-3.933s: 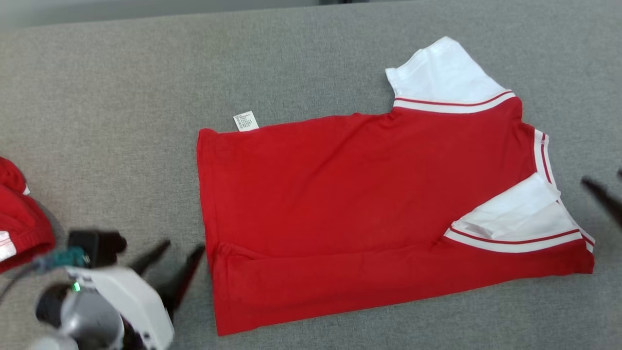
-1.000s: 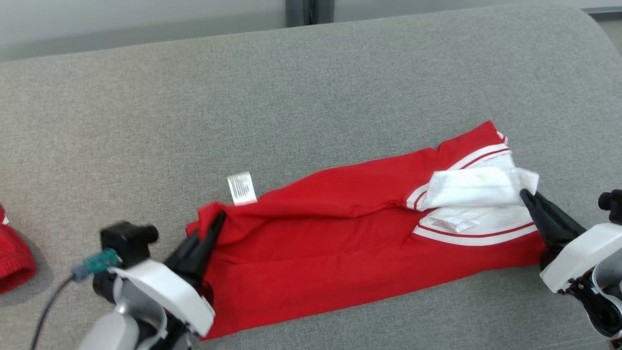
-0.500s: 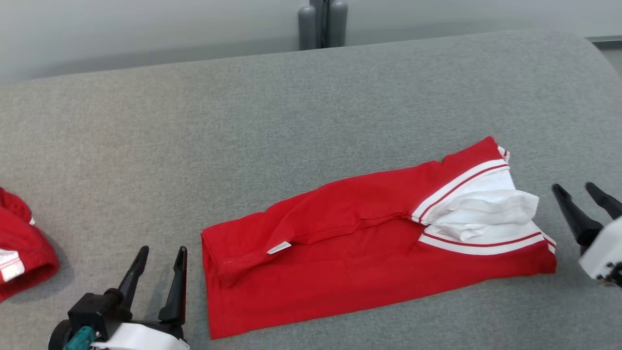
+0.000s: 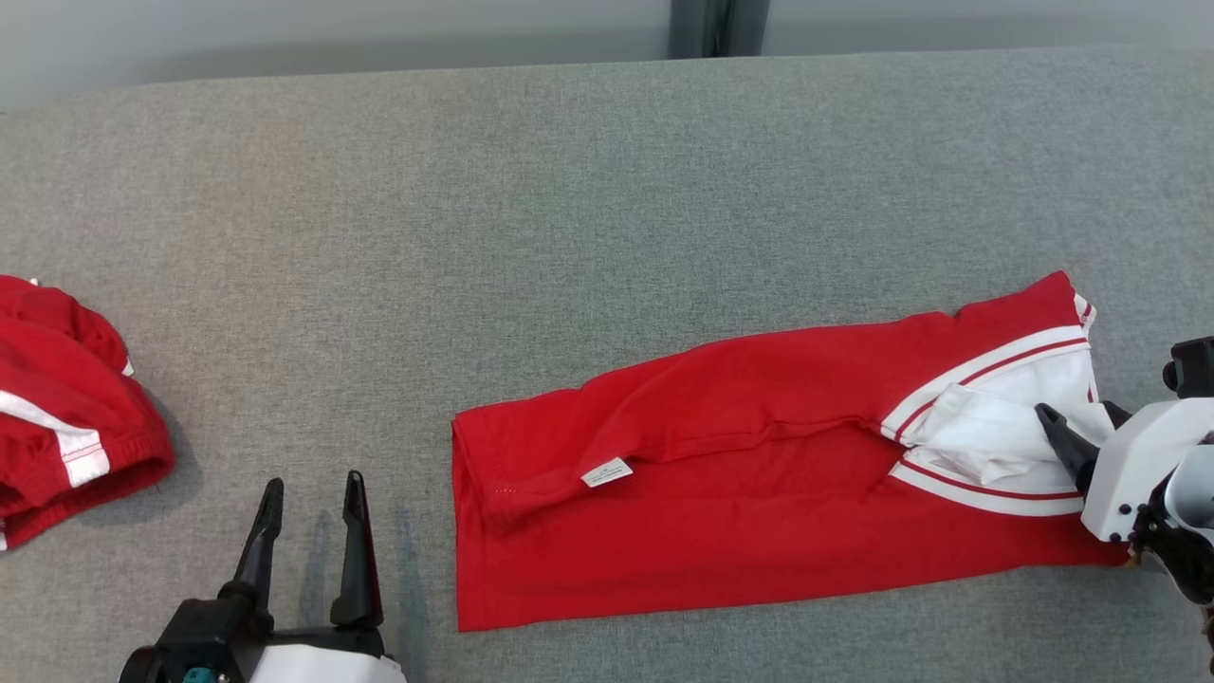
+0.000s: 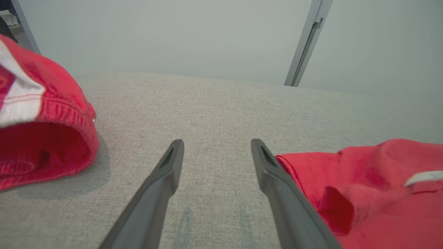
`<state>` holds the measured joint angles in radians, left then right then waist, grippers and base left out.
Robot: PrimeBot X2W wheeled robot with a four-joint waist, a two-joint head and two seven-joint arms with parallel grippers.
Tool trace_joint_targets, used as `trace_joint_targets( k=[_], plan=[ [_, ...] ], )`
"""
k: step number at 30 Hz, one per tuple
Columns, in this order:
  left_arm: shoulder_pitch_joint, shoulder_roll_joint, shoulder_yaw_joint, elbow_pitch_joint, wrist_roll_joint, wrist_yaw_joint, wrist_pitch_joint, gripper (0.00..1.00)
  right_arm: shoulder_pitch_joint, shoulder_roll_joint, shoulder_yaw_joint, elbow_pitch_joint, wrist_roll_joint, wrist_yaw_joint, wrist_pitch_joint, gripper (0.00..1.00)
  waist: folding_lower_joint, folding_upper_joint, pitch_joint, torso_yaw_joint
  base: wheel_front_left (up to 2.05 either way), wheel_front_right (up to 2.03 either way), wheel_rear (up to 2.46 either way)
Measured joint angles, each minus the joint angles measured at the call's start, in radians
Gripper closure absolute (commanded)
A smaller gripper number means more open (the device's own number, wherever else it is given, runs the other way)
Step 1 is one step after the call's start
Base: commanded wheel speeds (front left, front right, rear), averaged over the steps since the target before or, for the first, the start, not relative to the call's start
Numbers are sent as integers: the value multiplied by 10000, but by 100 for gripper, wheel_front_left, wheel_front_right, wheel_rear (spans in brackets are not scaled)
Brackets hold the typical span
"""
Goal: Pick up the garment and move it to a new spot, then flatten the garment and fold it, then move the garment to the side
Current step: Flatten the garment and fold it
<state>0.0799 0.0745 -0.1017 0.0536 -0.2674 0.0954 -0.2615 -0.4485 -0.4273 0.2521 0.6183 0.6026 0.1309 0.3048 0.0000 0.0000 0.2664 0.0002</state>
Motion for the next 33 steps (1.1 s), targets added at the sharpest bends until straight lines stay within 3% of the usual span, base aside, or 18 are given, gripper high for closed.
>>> trace_joint_targets(
  k=[7, 8, 9, 16, 25, 28, 33],
  plan=[
    [52, -219, 389, 127, 309, -418, 0, 0, -90, 69, -8, 376, 8, 0, 257, 0, 0, 0, -16, 60, 0, 0, 0],
    [60, -232, 439, 144, 316, -451, 0, 0, -96, 79, 19, 357, 148, -2, 343, 12, 0, 0, -15, 55, 0, 0, 0],
    [67, -234, 477, 151, 326, -491, 0, 0, -93, 104, 98, 267, 347, -6, 443, 100, 0, 0, -15, 47, 0, 0, 0],
    [146, -247, 541, 270, 194, -508, 0, 0, 71, -307, 153, -192, 1592, 2, 332, 100, 0, 0, -127, -61, 0, 0, 0],
    [386, -253, 468, 506, -38, -571, 0, 0, 201, -2543, -1250, 518, 1983, -2, 288, 100, 0, 0, -680, 131, 0, 0, 0],
    [535, -255, 447, 483, -165, -500, 0, 0, 437, -2807, -1333, -418, 2406, -2, 441, 100, 0, 0, -916, 212, 0, 0, 0],
    [755, -261, 385, 453, -313, -405, -2, 0, 1260, -2675, -656, -3614, 3513, -2, 1104, 100, 0, 0, -1153, 187, 0, 0, 0]
  ],
)
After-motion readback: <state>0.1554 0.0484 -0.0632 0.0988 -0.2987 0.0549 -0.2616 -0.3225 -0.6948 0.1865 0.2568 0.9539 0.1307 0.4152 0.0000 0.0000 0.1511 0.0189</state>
